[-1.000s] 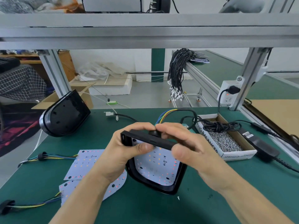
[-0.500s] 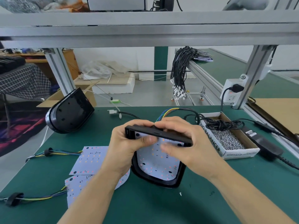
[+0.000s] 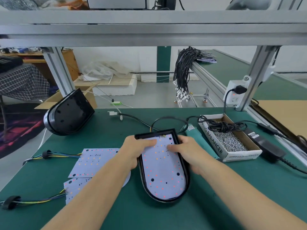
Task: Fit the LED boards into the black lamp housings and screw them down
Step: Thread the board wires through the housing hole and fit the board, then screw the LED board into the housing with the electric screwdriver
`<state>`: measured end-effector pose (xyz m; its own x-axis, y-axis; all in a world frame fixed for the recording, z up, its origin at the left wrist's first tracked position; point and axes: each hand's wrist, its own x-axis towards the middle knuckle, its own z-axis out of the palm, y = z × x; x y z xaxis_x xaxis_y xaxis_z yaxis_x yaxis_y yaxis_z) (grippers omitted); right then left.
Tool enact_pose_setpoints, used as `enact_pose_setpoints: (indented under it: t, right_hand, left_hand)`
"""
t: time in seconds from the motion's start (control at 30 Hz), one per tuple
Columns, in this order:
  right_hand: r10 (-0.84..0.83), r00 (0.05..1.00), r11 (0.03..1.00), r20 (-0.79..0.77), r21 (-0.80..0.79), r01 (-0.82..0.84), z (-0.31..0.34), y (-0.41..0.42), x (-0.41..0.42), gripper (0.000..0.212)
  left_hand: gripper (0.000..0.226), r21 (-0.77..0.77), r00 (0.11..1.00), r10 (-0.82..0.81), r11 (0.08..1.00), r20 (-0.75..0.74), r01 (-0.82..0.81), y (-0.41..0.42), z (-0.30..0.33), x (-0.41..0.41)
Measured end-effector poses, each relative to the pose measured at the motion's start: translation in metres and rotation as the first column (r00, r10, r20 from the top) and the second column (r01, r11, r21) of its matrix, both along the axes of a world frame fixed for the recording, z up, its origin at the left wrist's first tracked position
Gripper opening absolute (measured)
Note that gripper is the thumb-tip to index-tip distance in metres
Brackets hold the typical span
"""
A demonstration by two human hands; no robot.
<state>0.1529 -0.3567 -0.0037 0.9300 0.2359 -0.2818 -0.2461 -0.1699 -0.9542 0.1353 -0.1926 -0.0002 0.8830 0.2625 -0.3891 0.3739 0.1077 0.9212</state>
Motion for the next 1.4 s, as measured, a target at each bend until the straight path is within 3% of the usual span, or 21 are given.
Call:
enact_pose_setpoints:
  t: [0.1,0.2,0.27,0.37,0.43,0.53,0.6,0.67,0.73,0.77,0.8,0.87,0.9,0.93,1.0,1.1,1.2,1.3,1.4]
  right_hand:
    - [0.005,0.998,0.998,-0.058,-0.069,-0.009,-0.006,0.001,0.002,0.015]
    - [0.002,0.996,0.995,-0.087,-0.104,-0.011,-0.003,-0.001,0.004,0.011]
    - [0.075,0.997,0.954,0.027,-0.292,-0.063,0.003,-0.007,0.003,0.007]
    - [0.191,0.930,0.724,0.313,-0.685,0.081,0.014,-0.027,0.000,0.037]
    - [0.257,0.868,0.492,0.424,-0.831,0.260,0.024,-0.045,-0.003,0.038]
    - [0.329,0.909,0.169,0.254,-0.963,0.208,0.024,-0.059,-0.009,0.030]
    - [0.347,0.929,0.096,0.129,-0.990,0.101,0.020,-0.059,-0.010,0.028]
    - [0.343,0.933,0.112,0.113,-0.991,0.079,0.018,-0.059,-0.004,0.026]
    - [0.297,0.948,0.202,0.118,-0.978,0.059,0.019,-0.061,0.002,0.020]
    - [0.251,0.963,0.309,0.096,-0.951,0.015,0.019,-0.062,0.004,0.023]
    - [0.172,0.983,0.499,0.059,-0.866,-0.035,0.016,-0.064,0.007,0.025]
    - [0.008,0.992,0.898,-0.130,-0.436,-0.064,0.015,-0.067,0.008,0.019]
    - [-0.024,0.978,0.975,-0.205,-0.223,-0.023,0.016,-0.069,0.009,0.016]
    - [-0.032,0.972,0.997,-0.234,-0.082,0.013,0.019,-0.073,0.009,0.013]
    - [-0.055,0.982,0.996,-0.182,0.052,0.065,0.024,-0.082,0.011,0.018]
    - [-0.156,0.988,0.973,0.004,0.173,0.153,0.037,-0.100,0.013,0.022]
    - [-0.274,0.936,0.933,0.221,0.296,0.204,0.047,-0.130,0.015,0.014]
    - [-0.387,0.851,0.895,0.356,0.368,0.253,0.053,-0.156,0.018,0.013]
    - [-0.443,0.778,0.869,0.446,0.426,0.250,0.057,-0.171,0.021,0.019]
  left_hand:
    - [0.018,0.153,0.998,0.007,0.988,0.064,-0.017,-0.003,-0.015,-0.003]
    - [0.034,0.191,0.999,0.000,0.981,0.047,-0.009,-0.003,-0.017,-0.001]
    - [0.032,0.209,0.999,-0.018,0.978,0.036,0.010,-0.002,-0.016,-0.001]
    - [0.020,0.234,0.999,-0.021,0.972,0.026,0.014,0.002,-0.017,-0.001]
    - [0.018,0.224,0.999,-0.026,0.974,0.017,0.022,0.004,-0.015,-0.002]
    - [0.023,0.189,0.999,-0.049,0.981,0.003,0.048,0.004,-0.009,-0.003]
    - [0.028,0.204,0.997,-0.069,0.976,-0.018,0.071,0.004,-0.006,-0.002]
    - [0.037,0.233,0.995,-0.092,0.967,-0.048,0.101,0.003,-0.003,-0.001]
    - [0.049,0.234,0.991,-0.116,0.964,-0.072,0.130,0.002,0.002,-0.001]
    - [0.054,0.239,0.990,-0.117,0.962,-0.072,0.131,0.002,0.005,-0.001]
    - [0.056,0.264,0.993,-0.104,0.957,-0.060,0.116,0.002,0.007,-0.001]
    - [0.061,0.397,0.999,-0.039,0.918,0.025,0.026,0.004,0.012,0.002]
    - [0.062,0.484,0.995,-0.001,0.874,0.100,-0.048,0.005,0.015,0.004]
    - [0.060,0.560,0.981,0.024,0.819,0.191,-0.129,0.004,0.020,0.006]
    - [0.042,0.634,0.922,0.001,0.726,0.387,-0.266,-0.006,0.033,0.006]
    - [0.017,0.685,0.861,-0.190,0.694,0.472,-0.222,-0.036,0.049,0.011]
    - [0.017,0.831,0.788,-0.506,0.556,0.351,-0.013,-0.075,0.053,0.026]
    - [0.030,0.956,0.600,-0.792,0.251,0.113,0.152,-0.114,0.045,0.046]
    - [0.037,0.985,0.451,-0.886,-0.031,-0.106,0.171,-0.144,0.033,0.064]
